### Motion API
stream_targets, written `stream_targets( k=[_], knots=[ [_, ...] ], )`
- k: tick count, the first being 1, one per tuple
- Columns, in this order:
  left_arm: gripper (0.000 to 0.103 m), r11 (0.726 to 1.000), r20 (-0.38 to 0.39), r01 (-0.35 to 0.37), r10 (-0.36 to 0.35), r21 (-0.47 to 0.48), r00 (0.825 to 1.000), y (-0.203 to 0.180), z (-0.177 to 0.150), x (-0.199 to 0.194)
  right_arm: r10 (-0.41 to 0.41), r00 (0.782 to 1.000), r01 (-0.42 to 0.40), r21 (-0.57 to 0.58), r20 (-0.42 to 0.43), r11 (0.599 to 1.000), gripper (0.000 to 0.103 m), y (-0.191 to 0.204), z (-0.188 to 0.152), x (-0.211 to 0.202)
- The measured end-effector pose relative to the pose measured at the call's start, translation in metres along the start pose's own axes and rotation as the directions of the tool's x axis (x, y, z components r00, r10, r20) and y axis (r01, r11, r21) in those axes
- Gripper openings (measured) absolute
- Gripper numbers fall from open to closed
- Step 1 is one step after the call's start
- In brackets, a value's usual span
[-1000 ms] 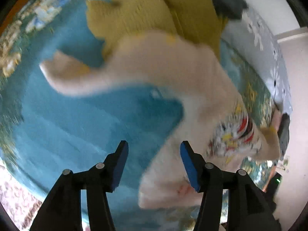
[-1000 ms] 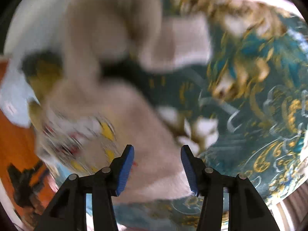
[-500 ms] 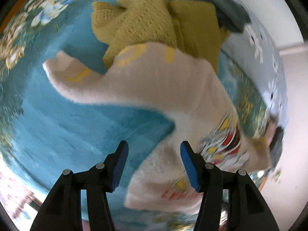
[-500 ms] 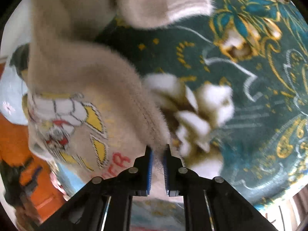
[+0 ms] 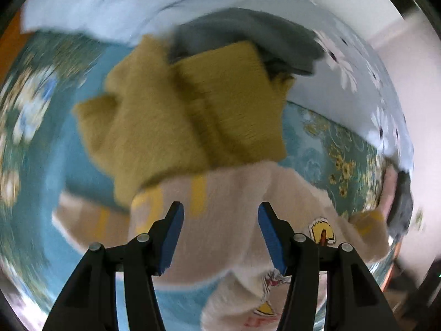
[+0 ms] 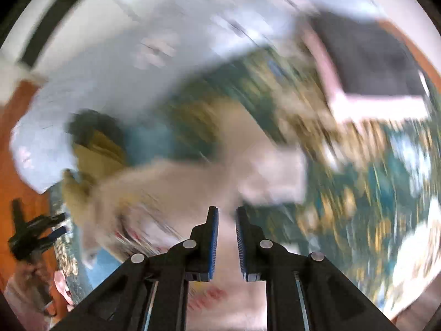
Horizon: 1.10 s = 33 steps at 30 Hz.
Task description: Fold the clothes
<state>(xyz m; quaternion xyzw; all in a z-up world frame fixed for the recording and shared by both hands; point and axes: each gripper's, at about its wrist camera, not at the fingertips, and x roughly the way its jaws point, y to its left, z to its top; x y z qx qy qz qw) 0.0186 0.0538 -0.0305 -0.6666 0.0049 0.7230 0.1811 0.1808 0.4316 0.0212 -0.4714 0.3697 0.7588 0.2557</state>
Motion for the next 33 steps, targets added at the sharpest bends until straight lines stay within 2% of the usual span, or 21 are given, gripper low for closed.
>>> stream_targets(
  k=[1,3,6,7,9,12,15,18,20,23,24,25,28,31,33],
  knots=[
    [0.058,0.999,-0.016,0.001,0.0,0.04,1.0,-0.006,0.008,0.006,0.037,0.999,-0.039,-0.066,-0.025,0.997,0.041,0.02,0.014,0.009],
    [0.059,0.994,-0.054,-0.002,0.008,0.105,0.999,-0.019,0.024,0.025,0.059,0.992,-0.076,-0.151,-0.11,0.986,0.054,0.045,0.03,0.045],
    [0.06,0.981,-0.084,-0.034,0.051,0.191,0.995,-0.031,0.036,0.049,0.049,0.965,-0.114,-0.244,-0.256,0.963,0.054,0.074,0.047,0.109],
    [0.064,0.976,-0.091,-0.031,0.051,0.215,0.995,-0.033,0.04,0.055,0.025,0.953,-0.111,-0.274,-0.3,0.955,0.054,0.081,0.051,0.132],
    [0.068,0.967,-0.123,-0.001,0.033,0.254,0.992,-0.035,0.046,0.068,-0.059,0.93,-0.065,-0.321,-0.362,0.945,0.054,0.08,0.052,0.171],
    [0.069,0.953,-0.201,0.054,0.007,0.297,0.98,-0.034,0.051,0.089,-0.116,0.885,-0.056,-0.351,-0.45,0.935,0.059,0.075,0.052,0.212],
    [0.07,0.938,-0.272,0.104,-0.011,0.331,0.962,-0.033,0.053,0.111,-0.133,0.857,-0.09,-0.399,-0.498,0.913,0.063,0.076,0.05,0.236],
    [0.07,0.934,-0.319,0.166,-0.06,0.316,0.946,-0.029,0.052,0.124,-0.15,0.83,-0.135,-0.453,-0.537,0.881,0.064,0.08,0.044,0.248],
    [0.07,0.933,-0.334,0.204,-0.098,0.297,0.937,-0.026,0.054,0.127,-0.156,0.827,-0.149,-0.478,-0.541,0.866,0.064,0.083,0.041,0.249],
    [0.069,0.927,-0.347,0.238,-0.129,0.291,0.929,-0.024,0.052,0.125,-0.148,0.827,-0.161,-0.482,-0.542,0.861,0.053,0.086,0.038,0.247],
    [0.068,0.924,-0.35,0.247,-0.137,0.292,0.927,-0.024,0.052,0.123,-0.15,0.828,-0.161,-0.486,-0.54,0.859,0.041,0.086,0.036,0.245],
    [0.062,0.92,-0.345,0.243,-0.131,0.306,0.929,-0.024,0.05,0.12,-0.162,0.832,-0.153,-0.499,-0.531,0.853,0.029,0.087,0.035,0.244],
    [0.044,0.908,-0.33,0.233,-0.114,0.349,0.937,-0.026,0.045,0.109,-0.175,0.841,-0.128,-0.504,-0.511,0.854,0.015,0.089,0.029,0.235],
    [0.035,0.89,-0.297,0.233,-0.117,0.391,0.948,-0.031,0.036,0.094,-0.162,0.857,-0.114,-0.487,-0.488,0.866,0.009,0.091,0.026,0.224],
    [0.029,0.876,-0.268,0.217,-0.106,0.431,0.958,-0.034,0.029,0.083,-0.142,0.883,-0.108,-0.487,-0.448,0.867,0.008,0.096,0.028,0.209]
  ],
)
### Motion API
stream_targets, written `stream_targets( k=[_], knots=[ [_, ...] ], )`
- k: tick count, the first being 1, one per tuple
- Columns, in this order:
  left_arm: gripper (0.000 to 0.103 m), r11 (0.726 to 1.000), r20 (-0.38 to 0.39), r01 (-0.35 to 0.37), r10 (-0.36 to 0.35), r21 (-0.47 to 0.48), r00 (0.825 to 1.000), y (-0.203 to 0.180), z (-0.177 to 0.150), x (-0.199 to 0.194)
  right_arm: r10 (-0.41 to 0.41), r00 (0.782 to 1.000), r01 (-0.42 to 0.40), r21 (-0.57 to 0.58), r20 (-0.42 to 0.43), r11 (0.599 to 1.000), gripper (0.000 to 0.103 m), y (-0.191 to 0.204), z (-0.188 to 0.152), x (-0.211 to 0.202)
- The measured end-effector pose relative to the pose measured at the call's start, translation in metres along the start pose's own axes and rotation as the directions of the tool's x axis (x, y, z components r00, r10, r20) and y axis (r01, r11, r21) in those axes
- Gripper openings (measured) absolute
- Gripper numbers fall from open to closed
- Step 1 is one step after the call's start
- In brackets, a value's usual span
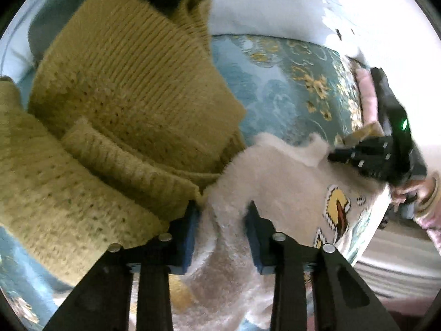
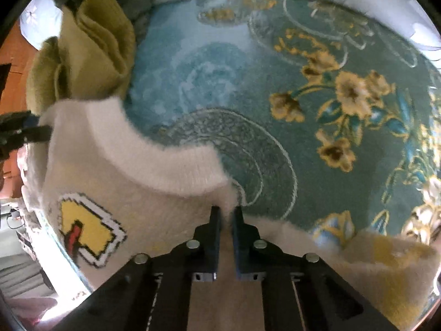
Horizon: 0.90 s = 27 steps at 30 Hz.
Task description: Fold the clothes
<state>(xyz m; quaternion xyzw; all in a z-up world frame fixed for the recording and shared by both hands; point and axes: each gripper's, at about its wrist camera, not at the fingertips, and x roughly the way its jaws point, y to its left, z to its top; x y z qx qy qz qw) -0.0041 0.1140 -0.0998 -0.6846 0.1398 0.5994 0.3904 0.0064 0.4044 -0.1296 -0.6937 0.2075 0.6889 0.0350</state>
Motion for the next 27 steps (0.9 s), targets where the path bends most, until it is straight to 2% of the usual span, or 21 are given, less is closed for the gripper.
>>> stream_targets(
  k=[3,5,8,9,10,12,14,16,17,19,20,21,24,26,27],
  knots=[
    [0.025,1.0,0.088,-0.009,0.008,0.016,0.996,-0.003,-0.008,-0.028,-0.01,0.994,0.009,0.01,0.113,1.0,0.008,0.004,0.003,-0.033],
    [0.024,1.0,0.159,-0.023,0.022,0.005,0.987,-0.004,-0.005,-0.041,-0.044,0.974,0.04,0.021,0.22,0.999,0.008,0.004,0.012,-0.062],
    [0.021,0.984,0.232,-0.177,0.167,0.022,0.958,-0.016,0.009,-0.039,-0.16,0.923,0.172,-0.004,0.351,0.985,0.007,0.016,0.041,-0.093],
    [0.021,0.974,0.251,-0.224,0.211,0.024,0.945,-0.02,0.014,-0.038,-0.189,0.914,0.206,-0.008,0.359,0.979,0.007,0.022,0.048,-0.091],
    [0.021,0.968,0.24,-0.25,0.241,0.009,0.94,-0.02,0.021,-0.029,-0.219,0.908,0.237,-0.008,0.357,0.971,0.007,0.026,0.053,-0.084],
    [0.021,0.962,0.194,-0.264,0.272,-0.065,0.942,-0.011,0.033,-0.012,-0.255,0.909,0.269,0.004,0.33,0.963,0.007,0.026,0.069,-0.066],
    [0.022,0.955,0.151,-0.256,0.279,-0.152,0.948,-0.001,0.041,-0.003,-0.246,0.933,0.241,0.053,0.264,0.969,0.008,0.015,0.075,-0.044],
    [0.025,0.948,0.146,-0.231,0.265,-0.217,0.953,0.002,0.042,-0.007,-0.237,0.94,0.216,0.107,0.245,0.97,0.01,0.003,0.076,-0.039],
    [0.026,0.949,0.155,-0.221,0.259,-0.226,0.953,0.001,0.04,-0.013,-0.214,0.943,0.184,0.134,0.257,0.974,0.012,0.001,0.074,-0.042],
    [0.032,0.951,0.175,-0.203,0.247,-0.234,0.953,-0.002,0.034,-0.024,-0.178,0.934,0.138,0.146,0.311,0.98,0.016,0.001,0.064,-0.061],
    [0.032,0.951,0.19,-0.199,0.247,-0.238,0.95,-0.005,0.031,-0.032,-0.162,0.926,0.118,0.146,0.342,0.982,0.018,0.001,0.058,-0.072],
    [0.033,0.948,0.209,-0.195,0.25,-0.25,0.945,-0.006,0.027,-0.042,-0.147,0.915,0.094,0.156,0.376,0.983,0.026,0.0,0.049,-0.086],
    [0.04,0.935,0.278,-0.147,0.243,-0.324,0.929,-0.01,0.01,-0.071,-0.112,0.86,-0.014,0.243,0.498,0.97,0.043,-0.019,0.003,-0.138],
    [0.043,0.913,0.312,-0.132,0.264,-0.385,0.913,-0.011,-0.004,-0.086,-0.148,0.81,-0.082,0.359,0.567,0.93,0.053,-0.047,-0.044,-0.164],
    [0.044,0.895,0.314,-0.139,0.289,-0.423,0.904,-0.012,-0.011,-0.089,-0.183,0.793,-0.105,0.425,0.581,0.899,0.058,-0.061,-0.065,-0.168]
  ],
)
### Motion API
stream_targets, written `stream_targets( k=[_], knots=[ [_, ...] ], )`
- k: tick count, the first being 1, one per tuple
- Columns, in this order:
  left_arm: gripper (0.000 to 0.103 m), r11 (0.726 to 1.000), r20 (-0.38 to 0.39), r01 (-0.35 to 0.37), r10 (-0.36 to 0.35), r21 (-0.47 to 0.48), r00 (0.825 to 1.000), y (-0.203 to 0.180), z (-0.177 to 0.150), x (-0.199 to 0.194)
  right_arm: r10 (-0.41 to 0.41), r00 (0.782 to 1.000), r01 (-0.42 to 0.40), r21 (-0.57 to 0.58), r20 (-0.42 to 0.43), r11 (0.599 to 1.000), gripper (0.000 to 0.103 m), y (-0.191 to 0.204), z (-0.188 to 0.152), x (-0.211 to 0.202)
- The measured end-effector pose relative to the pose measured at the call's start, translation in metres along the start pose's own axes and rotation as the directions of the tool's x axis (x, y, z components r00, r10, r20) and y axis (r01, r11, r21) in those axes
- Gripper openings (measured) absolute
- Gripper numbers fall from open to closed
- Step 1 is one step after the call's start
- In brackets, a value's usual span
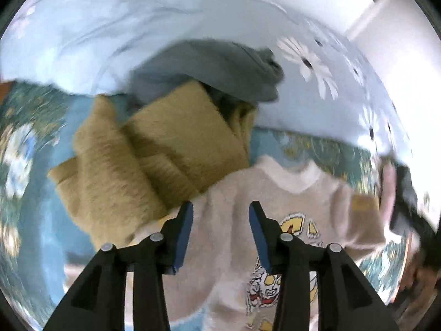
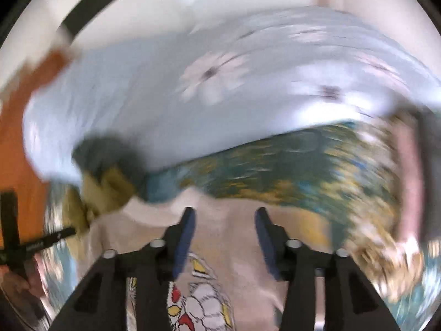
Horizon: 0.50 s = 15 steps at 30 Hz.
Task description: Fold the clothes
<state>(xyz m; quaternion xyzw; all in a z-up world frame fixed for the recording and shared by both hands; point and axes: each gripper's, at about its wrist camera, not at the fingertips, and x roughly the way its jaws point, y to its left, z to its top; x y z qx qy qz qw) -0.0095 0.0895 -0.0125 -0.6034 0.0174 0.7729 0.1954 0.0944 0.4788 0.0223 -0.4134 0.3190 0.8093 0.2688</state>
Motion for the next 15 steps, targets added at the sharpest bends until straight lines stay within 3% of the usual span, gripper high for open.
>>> stream_targets(
  k=[1,3,6,9,12,13,15],
  knots=[
    [0.044,0.999,0.011,-0.022,0.022,-0.036,1.0,0.003,-0.005,-0.006,-0.028,1.0,0.026,0.084,0.013,0.996,0.059,-0.024,-0.008,-0.006],
    [0.044,0.992,0.015,-0.052,0.054,-0.111,0.998,0.01,-0.015,-0.013,-0.08,0.997,0.076,0.319,-0.003,0.945,0.058,-0.086,-0.039,-0.019],
    [0.044,0.974,-0.018,-0.081,0.079,-0.212,0.997,0.017,-0.03,-0.019,-0.045,0.993,0.103,0.618,-0.109,0.78,0.06,-0.158,-0.094,-0.012],
    [0.044,0.954,-0.04,-0.094,0.087,-0.284,0.995,0.02,-0.039,-0.031,0.01,0.985,0.128,0.775,-0.171,0.619,0.06,-0.196,-0.136,0.011],
    [0.044,0.947,-0.042,-0.118,0.111,-0.3,0.993,0.018,-0.044,-0.051,0.101,0.982,0.091,0.869,-0.159,0.486,0.06,-0.206,-0.165,0.032],
    [0.044,0.948,-0.038,-0.124,0.118,-0.294,0.992,0.016,-0.045,-0.057,0.125,0.98,0.08,0.884,-0.154,0.46,0.06,-0.205,-0.171,0.038],
    [0.044,0.951,-0.028,-0.138,0.136,-0.278,0.99,0.013,-0.048,-0.07,0.136,0.977,0.084,0.883,-0.164,0.463,0.059,-0.195,-0.171,0.045]
  ],
)
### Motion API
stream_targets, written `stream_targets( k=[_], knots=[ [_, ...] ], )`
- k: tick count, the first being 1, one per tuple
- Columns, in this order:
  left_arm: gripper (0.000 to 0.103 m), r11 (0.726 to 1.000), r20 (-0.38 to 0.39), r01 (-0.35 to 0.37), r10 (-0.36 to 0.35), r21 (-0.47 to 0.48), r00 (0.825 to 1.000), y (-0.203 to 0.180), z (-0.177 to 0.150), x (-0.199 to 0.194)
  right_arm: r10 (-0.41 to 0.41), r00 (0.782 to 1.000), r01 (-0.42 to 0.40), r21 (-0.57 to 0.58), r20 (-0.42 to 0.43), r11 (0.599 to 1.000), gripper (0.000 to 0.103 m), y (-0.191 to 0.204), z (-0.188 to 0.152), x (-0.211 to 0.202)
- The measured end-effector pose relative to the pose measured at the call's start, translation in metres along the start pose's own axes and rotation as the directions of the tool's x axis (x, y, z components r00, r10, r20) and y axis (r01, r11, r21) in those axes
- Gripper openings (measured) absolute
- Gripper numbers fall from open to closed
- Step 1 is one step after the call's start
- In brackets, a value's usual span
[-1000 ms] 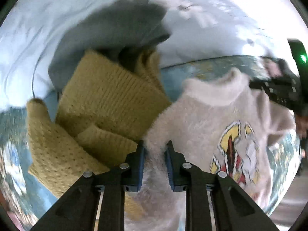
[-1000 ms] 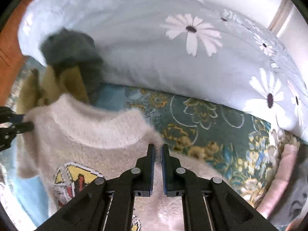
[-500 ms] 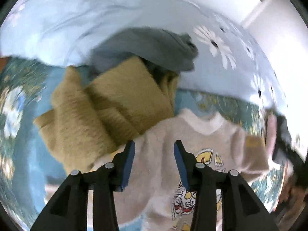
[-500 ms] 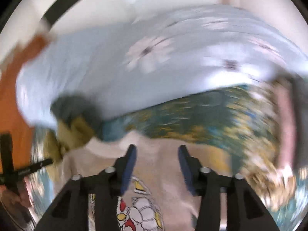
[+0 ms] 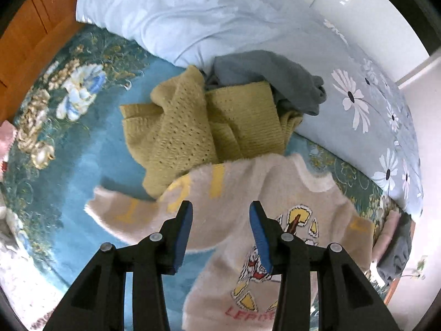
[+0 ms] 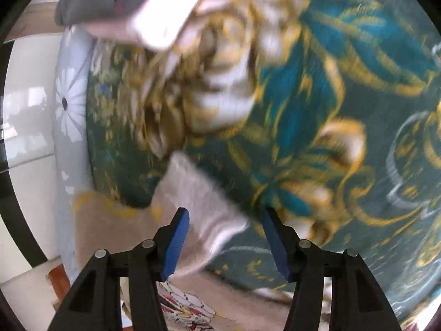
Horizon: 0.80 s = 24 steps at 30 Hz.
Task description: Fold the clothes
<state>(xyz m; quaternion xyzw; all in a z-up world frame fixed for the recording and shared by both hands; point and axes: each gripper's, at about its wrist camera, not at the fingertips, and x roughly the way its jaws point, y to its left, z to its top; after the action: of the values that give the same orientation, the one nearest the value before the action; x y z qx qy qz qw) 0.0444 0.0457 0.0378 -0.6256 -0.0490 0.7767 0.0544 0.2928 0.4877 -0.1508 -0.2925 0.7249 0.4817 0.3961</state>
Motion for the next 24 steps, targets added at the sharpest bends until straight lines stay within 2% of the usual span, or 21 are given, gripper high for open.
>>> stream_targets(
  k=[3,5,6,7,9,12,14,17,20,22,24],
  knots=[
    [0.044,1.0,0.022,-0.013,0.012,0.015,1.0,-0.001,-0.004,-0.017,0.002,1.0,-0.002,0.027,0.0,1.0,0.058,0.004,0.0,0.002],
    [0.044,1.0,0.031,-0.013,0.013,0.015,0.999,-0.001,-0.007,-0.026,0.014,1.0,-0.013,0.046,-0.02,0.999,0.042,0.004,0.004,0.002],
    [0.044,1.0,0.032,-0.014,0.014,0.01,0.999,-0.001,-0.009,-0.03,0.02,0.999,-0.019,0.056,-0.03,0.998,0.023,0.004,0.006,0.002],
    [0.044,1.0,0.033,-0.014,0.014,0.004,0.999,-0.001,-0.011,-0.034,0.028,0.999,-0.026,0.061,-0.034,0.998,0.015,0.004,0.007,0.0],
    [0.044,1.0,0.035,-0.004,0.004,-0.007,0.999,0.0,-0.015,-0.04,0.05,0.998,-0.049,0.057,-0.023,0.997,0.01,0.004,0.011,-0.008],
    [0.044,1.0,0.041,0.004,-0.003,-0.022,0.999,0.001,-0.02,-0.049,0.109,0.993,-0.11,0.012,0.037,0.994,0.01,0.01,0.02,-0.039],
    [0.044,0.999,0.039,0.01,-0.008,-0.035,0.999,0.002,-0.023,-0.052,0.155,0.982,-0.156,-0.004,0.112,0.988,0.009,0.01,0.034,-0.07],
    [0.044,0.998,0.038,0.025,-0.023,-0.051,0.999,0.007,-0.028,-0.055,0.22,0.946,-0.209,-0.072,0.237,0.975,0.009,0.017,0.056,-0.125],
    [0.044,0.998,0.041,0.029,-0.026,-0.058,0.999,0.011,-0.032,-0.059,0.285,0.904,-0.242,-0.17,0.318,0.955,0.009,0.038,0.069,-0.173],
    [0.044,0.997,0.044,0.031,-0.028,-0.074,0.999,0.019,-0.033,-0.061,0.332,0.875,-0.258,-0.24,0.352,0.936,0.009,0.055,0.074,-0.2],
    [0.044,0.993,0.046,0.037,-0.032,-0.108,0.998,0.03,-0.034,-0.063,0.366,0.868,-0.272,-0.294,0.336,0.916,0.009,0.073,0.066,-0.209]
  ],
)
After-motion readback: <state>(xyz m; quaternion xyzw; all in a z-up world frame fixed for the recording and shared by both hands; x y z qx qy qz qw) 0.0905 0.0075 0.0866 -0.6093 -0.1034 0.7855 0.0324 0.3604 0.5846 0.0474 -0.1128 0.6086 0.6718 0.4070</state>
